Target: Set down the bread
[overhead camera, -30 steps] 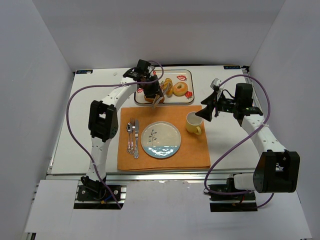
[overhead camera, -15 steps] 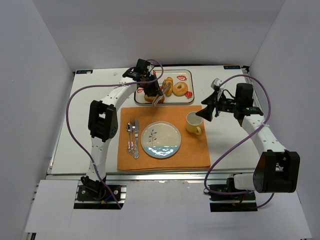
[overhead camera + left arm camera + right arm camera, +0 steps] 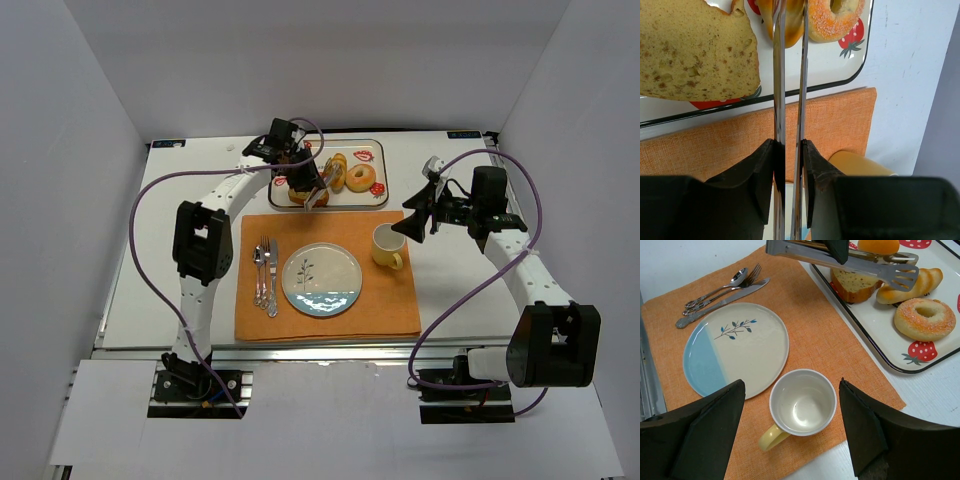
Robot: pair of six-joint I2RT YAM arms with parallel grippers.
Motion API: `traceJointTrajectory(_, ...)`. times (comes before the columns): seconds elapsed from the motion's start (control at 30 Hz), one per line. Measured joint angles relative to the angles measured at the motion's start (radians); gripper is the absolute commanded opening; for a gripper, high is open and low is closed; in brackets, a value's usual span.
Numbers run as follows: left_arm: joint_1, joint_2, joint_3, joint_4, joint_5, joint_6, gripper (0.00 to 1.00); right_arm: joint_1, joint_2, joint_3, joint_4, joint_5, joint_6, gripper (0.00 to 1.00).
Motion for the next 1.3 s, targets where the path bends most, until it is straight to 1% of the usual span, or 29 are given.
traceJointTrajectory(0.23,0.010,-0.032,-0.020,0.024,0.017,-0.020,0.00,0.000,0.000,0.000,0.000,0.000,0.000,0.80)
traceJointTrajectory(0.47,0.018,-0.085,-0.035,0.039,0.027,-0.030,0.00,0.000,0.000,0.000,0.000,-0.002,0.000,0.80)
traceJointTrajectory(0.53,0.018,-0.115,-0.059,0.045,0.030,-0.029,0.00,0.000,0.000,0.000,0.000,-0.002,0.000,0.80)
traceJointTrajectory(0.63,0.021,-0.216,-0.182,0.063,0.037,-0.023,0.00,0.000,0.000,0.000,-0.001,-0.002,0.000,0.80)
traceJointTrajectory(0.77,0.022,-0.430,-0.431,0.079,0.051,-0.015,0.00,0.000,0.000,0.000,-0.002,-0.002,-0.001,0.80)
traceJointTrajectory(0.9,0.022,-0.645,-0.634,0.093,0.077,0.000,0.00,0.000,0.000,0.002,-0.008,-0.003,-0.004,0.80)
traceJointTrajectory(1.07,0.018,-0.866,-0.832,0.088,0.105,0.024,0.00,0.000,0.005,0.022,-0.026,-0.012,-0.012,0.80)
traceJointTrajectory(1.2,-0.005,-0.992,-0.978,0.071,0.113,0.034,0.00,0.000,0.014,0.039,-0.030,-0.017,-0.016,0.80)
traceJointTrajectory(1.3,-0.037,-1.044,-1.068,0.064,0.116,0.030,0.00,0.000,0.020,0.044,-0.032,-0.021,-0.019,0.80)
